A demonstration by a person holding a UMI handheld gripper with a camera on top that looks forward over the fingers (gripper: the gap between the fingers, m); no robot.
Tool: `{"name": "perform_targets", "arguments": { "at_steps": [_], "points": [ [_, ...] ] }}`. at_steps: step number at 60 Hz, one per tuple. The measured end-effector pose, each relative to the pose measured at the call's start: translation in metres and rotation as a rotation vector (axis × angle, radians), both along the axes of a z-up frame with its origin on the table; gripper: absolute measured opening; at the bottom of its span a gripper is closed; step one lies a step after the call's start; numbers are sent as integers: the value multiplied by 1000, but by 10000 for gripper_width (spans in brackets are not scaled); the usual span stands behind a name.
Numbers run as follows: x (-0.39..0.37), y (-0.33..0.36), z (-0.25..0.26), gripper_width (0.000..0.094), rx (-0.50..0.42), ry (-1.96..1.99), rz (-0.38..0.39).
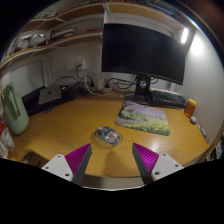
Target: Arrange mouse
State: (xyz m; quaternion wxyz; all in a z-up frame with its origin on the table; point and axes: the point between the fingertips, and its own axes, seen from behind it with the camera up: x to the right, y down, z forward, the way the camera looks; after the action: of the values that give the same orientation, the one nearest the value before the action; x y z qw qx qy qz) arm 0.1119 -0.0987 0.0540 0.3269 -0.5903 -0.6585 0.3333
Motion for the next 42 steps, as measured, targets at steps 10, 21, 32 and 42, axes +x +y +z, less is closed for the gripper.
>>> {"name": "perform_targets", "arguments": {
  "at_steps": [10, 21, 32, 42],
  "points": [
    [-39, -2, -26, 848, -3, 2, -15],
    [-78, 1, -50, 848, 15, -2, -14],
    [-106, 3, -57, 863, 13, 2, -18],
    [-125, 9, -60, 865, 22, -3, -42]
  ]
}}
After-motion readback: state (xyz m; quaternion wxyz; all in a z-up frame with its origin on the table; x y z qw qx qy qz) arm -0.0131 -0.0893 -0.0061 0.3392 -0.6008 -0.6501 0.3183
